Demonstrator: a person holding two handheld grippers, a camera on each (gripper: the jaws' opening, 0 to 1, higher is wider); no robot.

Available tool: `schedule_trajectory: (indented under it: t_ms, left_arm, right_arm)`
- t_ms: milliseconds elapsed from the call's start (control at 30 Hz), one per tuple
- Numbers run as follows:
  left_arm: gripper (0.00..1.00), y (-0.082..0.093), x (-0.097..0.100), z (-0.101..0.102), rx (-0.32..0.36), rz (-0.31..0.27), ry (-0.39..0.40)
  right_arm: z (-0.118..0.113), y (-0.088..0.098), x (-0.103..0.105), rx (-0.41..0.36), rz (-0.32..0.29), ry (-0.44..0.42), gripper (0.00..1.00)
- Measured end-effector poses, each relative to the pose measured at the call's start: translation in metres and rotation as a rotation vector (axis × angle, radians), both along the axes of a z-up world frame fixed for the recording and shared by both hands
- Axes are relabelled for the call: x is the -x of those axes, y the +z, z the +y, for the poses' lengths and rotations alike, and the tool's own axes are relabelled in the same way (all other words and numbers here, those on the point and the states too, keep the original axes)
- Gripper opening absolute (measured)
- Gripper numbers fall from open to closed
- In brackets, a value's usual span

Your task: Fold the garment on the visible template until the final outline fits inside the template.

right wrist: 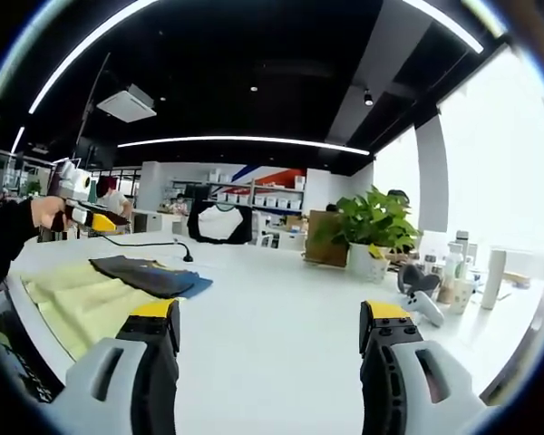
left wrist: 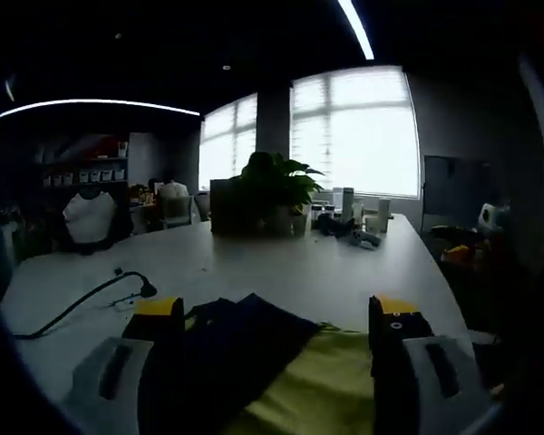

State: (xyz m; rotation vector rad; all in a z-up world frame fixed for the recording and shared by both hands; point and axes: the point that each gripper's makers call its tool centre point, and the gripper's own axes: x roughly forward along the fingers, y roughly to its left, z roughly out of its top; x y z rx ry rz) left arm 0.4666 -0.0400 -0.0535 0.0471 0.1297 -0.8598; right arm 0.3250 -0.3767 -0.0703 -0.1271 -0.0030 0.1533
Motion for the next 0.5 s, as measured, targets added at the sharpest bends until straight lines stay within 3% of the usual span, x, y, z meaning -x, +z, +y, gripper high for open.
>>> schedule_trajectory:
  t_ms: [167,500]
  left_arm:
    - [0.91,0.006,0.015,0.030,0.013,-0.030,0.040]
    - [1.00,0.013,0.050,0.053,0.058,-0.072,0.067]
  right_arm:
    - [0.005,-0.005,-0.001,0.002,0.014,0.013,0.84]
    - [0.022,0.003,-0.001,0.016,0.005,0.043,0.84]
